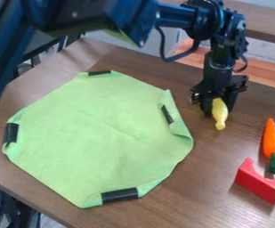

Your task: Take the yellow banana from the bottom left of the cloth and place it outside the cloth

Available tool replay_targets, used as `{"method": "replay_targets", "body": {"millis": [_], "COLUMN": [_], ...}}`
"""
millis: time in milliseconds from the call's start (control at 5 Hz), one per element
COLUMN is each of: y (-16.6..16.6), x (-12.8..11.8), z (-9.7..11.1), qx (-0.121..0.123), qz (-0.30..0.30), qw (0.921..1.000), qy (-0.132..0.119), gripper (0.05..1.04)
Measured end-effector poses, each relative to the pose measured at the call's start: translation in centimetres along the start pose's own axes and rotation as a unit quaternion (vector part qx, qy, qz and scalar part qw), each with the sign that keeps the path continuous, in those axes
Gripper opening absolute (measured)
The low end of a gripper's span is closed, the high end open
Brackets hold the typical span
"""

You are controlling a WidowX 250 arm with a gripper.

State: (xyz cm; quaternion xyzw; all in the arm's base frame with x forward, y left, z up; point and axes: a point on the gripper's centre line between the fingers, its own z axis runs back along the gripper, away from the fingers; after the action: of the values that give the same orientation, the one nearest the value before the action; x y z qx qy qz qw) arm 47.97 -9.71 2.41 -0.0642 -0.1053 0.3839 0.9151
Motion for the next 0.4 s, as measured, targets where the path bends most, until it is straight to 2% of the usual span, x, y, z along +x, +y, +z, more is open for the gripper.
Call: {"method": "replay_targets", "body": {"millis": [200,400], "y": [-0.76,-1.37], "x": [0.49,0.69], "z": [-0.56,-0.02], "qx": [0.004,-0.009], "qz": [0.008,0.014], "qw": [1.0,0.9999], "qy": [0.002,0.001], "gripper": [0.912,1.003]}}
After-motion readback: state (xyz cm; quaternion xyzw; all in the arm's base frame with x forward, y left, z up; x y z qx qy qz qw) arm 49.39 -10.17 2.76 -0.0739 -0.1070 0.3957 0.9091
